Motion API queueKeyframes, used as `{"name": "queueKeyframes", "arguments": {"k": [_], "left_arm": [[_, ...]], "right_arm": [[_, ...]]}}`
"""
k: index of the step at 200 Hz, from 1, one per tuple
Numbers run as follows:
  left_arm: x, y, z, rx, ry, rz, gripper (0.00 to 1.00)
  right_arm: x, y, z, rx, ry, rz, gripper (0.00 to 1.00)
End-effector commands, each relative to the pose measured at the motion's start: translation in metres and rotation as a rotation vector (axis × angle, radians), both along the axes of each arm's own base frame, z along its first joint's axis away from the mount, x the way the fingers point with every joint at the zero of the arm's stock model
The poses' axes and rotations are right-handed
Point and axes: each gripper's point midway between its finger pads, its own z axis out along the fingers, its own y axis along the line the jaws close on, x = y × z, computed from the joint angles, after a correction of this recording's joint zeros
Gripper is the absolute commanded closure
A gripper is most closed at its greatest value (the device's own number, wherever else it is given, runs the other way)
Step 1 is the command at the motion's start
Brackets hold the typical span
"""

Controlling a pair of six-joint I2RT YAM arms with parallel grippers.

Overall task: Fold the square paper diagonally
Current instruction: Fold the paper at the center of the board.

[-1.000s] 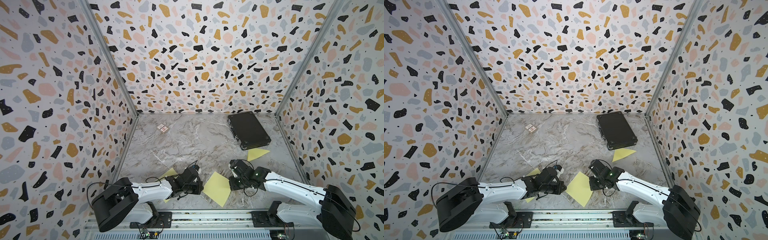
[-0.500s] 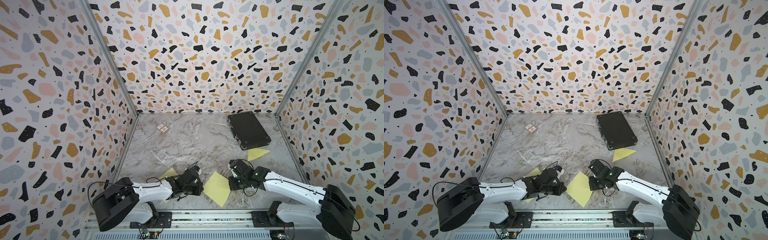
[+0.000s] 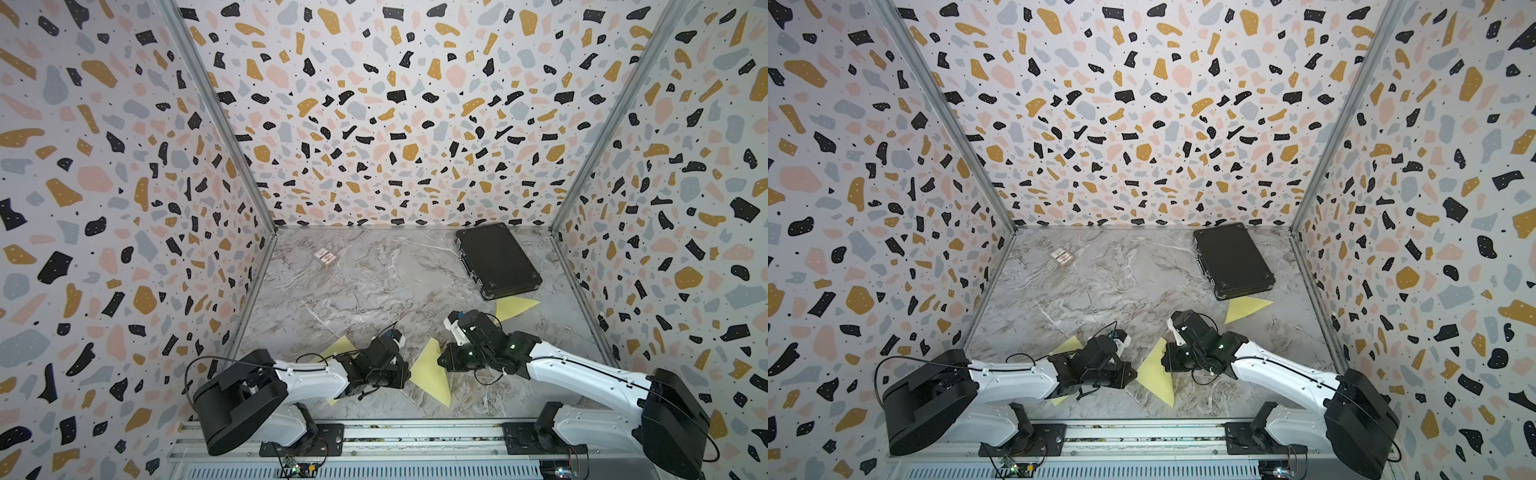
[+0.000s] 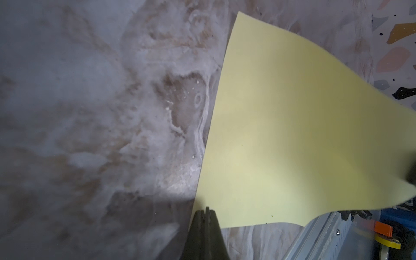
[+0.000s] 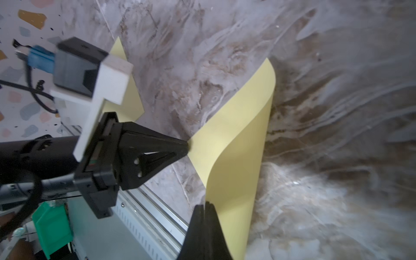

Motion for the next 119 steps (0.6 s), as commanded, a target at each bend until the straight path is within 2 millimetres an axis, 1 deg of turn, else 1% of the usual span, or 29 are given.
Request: {"name": "queueKeyframes", "arguments": {"k": [1,23,35,59,75,97,101,119], "left_arm": [[-0.012,0.024,-0.029,0.119,0.055,0.024,1.0],[-0.012,0.027,-0.03,0.127,0.056,0.027,1.0],[-0.013,0.027,-0.031,0.13,0.057,0.028,1.0],[-0.013,0.027,-0.031,0.13,0.057,0.027,1.0],[-0.013,0.027,-0.031,0.131,0.057,0.029,1.0],[-0.014,0.028,-0.031,0.132,0.059,0.028,1.0],[-0.014,0.028,-0.031,0.132,0.059,0.028,1.0],[-0.014,0.028,-0.032,0.133,0.06,0.03,1.0]], "right_arm": [[0.0,0.024,0.007,0.103,0.025,0.007,1.0],[-0.003,0.035,-0.001,0.097,0.031,0.029,1.0],[-0.005,0.036,-0.011,0.067,0.042,0.037,1.0],[-0.008,0.032,-0.036,-0.009,0.08,0.032,1.0],[-0.011,0.033,-0.048,-0.032,0.097,0.034,1.0],[-0.013,0.034,-0.059,-0.049,0.122,0.032,1.0],[-0.01,0.039,-0.056,-0.022,0.107,0.031,1.0],[-0.008,0.044,-0.057,-0.004,0.113,0.021,1.0]]}}
